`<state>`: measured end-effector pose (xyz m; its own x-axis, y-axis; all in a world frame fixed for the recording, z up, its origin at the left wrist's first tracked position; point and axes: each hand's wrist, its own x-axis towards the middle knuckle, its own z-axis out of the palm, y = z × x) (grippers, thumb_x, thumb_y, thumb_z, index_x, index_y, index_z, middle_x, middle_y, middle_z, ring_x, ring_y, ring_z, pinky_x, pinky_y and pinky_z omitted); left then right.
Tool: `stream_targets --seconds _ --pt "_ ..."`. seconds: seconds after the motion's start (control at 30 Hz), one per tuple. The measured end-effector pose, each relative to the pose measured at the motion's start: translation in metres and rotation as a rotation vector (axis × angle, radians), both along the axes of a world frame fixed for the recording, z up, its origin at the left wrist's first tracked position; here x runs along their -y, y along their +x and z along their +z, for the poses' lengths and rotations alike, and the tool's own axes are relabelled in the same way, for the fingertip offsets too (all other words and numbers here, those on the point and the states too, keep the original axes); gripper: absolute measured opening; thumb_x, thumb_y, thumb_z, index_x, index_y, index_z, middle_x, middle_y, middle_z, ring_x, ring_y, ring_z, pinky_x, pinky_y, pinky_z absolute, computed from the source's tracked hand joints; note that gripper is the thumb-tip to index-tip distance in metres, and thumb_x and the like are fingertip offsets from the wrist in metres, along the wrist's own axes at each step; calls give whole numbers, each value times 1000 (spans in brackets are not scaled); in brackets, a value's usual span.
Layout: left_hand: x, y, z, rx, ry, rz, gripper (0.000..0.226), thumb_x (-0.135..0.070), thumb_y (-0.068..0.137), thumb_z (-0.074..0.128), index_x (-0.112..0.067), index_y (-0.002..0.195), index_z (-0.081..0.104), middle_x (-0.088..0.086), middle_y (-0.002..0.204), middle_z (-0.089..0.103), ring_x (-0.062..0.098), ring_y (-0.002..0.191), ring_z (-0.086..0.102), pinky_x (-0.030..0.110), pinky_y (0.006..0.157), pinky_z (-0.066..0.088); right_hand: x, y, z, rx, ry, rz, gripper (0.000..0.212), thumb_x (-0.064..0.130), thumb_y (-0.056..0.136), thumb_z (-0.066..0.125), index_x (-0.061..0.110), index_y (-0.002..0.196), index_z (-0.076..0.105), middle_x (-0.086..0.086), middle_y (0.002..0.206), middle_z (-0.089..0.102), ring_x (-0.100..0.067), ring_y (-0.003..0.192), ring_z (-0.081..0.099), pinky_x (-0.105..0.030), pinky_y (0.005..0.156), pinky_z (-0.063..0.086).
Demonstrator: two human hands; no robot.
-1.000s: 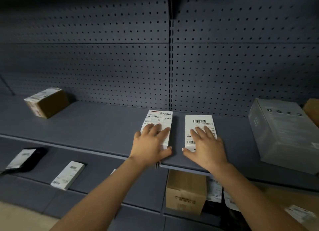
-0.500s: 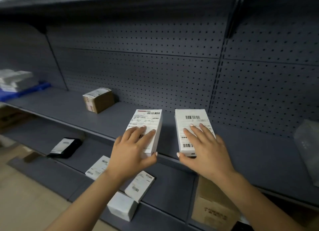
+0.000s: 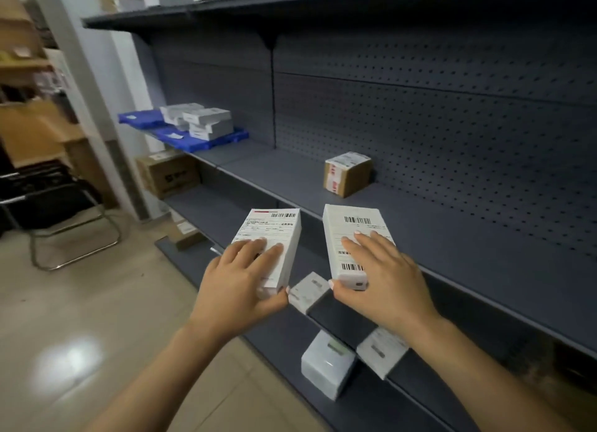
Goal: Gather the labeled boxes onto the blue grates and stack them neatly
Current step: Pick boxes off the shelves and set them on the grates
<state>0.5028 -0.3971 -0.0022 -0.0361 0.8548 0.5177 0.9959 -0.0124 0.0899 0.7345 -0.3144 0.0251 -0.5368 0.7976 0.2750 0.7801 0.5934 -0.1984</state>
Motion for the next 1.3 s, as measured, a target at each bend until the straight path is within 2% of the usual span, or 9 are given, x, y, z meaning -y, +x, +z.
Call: stream_targets --seconds 0.07,0.23,0.33,0.5,0.8,0.9,0.97,1.3 --pt "12 -35 -1 10 14 27 66 -62 73 51 -25 127 57 1 128 57 27 117 50 43 80 52 2 -37 3 -20 -9 28 82 73 71 31 34 144 31 10 154 26 -13 144 14 -41 113 23" --pt "23 -103 5 33 80 102 63 -59 72 52 -24 123 61 2 123 60 28 112 53 42 78 52 -7 -112 8 -15 3 112 75 68 79 46 34 144 32 11 154 25 -12 143 14 -39 114 22" --pt "14 -137 9 31 133 132 61 -57 71 55 -23 121 62 3 121 61 28 110 54 41 77 52 -22 -150 12 -7 -2 153 79 72 73 35 36 144 31 14 154 25 -9 143 13 -38 114 23" --pt "-19 -191 15 12 175 196 60 -58 70 56 -24 120 61 3 121 61 27 109 55 40 75 53 -67 -210 26 -34 26 225 76 68 74 42 37 143 32 16 153 25 -7 142 13 -36 113 22" --pt "-100 -284 42 -44 203 298 61 -57 70 57 -25 121 61 1 119 62 26 109 55 38 73 53 -172 -313 57 -74 81 316 78 71 71 38 39 142 34 18 152 28 -5 142 14 -34 110 23" --pt "-120 -315 45 -46 208 324 62 -58 70 59 -25 122 60 2 120 61 26 110 54 39 74 53 -199 -346 60 -72 112 348 83 75 68 30 38 142 35 16 152 28 -7 142 15 -36 109 25" --pt "-131 -336 46 -32 205 336 62 -59 70 59 -26 122 59 1 120 61 26 111 54 39 74 53 -214 -368 61 -94 111 355 86 76 65 26 37 141 36 15 151 31 -8 142 17 -37 109 26" --pt "-185 -478 42 -8 196 317 62 -60 72 56 -25 123 59 0 122 61 26 112 53 40 75 53 -268 -503 56 -106 122 331 86 77 65 26 38 142 35 16 151 30 -5 141 16 -36 108 26"
